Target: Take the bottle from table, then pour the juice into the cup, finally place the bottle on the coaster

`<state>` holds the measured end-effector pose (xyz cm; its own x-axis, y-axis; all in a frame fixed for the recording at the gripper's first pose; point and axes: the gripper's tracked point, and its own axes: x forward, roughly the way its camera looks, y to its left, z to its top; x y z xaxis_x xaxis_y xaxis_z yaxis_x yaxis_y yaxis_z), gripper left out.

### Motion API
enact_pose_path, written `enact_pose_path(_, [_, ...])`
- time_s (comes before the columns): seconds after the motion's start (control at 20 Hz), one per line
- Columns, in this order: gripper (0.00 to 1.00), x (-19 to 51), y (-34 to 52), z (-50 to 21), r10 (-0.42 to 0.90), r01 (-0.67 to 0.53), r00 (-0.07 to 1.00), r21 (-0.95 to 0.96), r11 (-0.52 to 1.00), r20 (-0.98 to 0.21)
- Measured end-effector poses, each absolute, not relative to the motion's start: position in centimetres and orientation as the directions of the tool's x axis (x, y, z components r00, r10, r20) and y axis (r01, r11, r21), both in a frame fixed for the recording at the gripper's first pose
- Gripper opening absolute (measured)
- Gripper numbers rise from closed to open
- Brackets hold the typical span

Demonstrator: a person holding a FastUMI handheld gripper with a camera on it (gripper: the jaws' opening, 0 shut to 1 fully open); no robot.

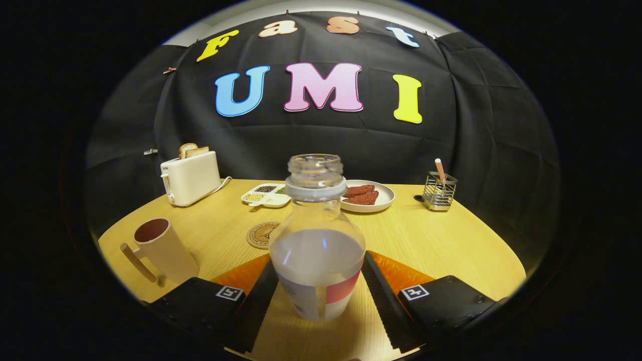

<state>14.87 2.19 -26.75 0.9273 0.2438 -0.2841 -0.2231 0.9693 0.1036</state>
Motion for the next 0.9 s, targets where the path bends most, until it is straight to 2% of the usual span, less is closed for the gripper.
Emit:
enact_pose_path(0.1, [0.91, 15.1, 2.1, -26.8, 0.245, -0.228, 0.929, 0.092, 0.969, -0.279])
enact_pose_path(0.2, [0.78, 15.0, 2.1, -26.7, 0.249, -0.233, 0.928, 0.088, 0.968, -0.276])
enact_pose_path(0.55, [0.72, 15.0, 2.7, -26.2, 0.297, -0.320, 0.901, -0.020, 0.947, -0.316])
enact_pose_path(0.75, [0.67, 14.9, 4.2, -23.9, 0.345, -0.384, 0.886, -0.073, 0.920, -0.310])
enact_pose_path(0.9, [0.67, 15.2, 5.7, -21.8, 0.368, -0.425, 0.881, -0.154, 0.892, -0.298])
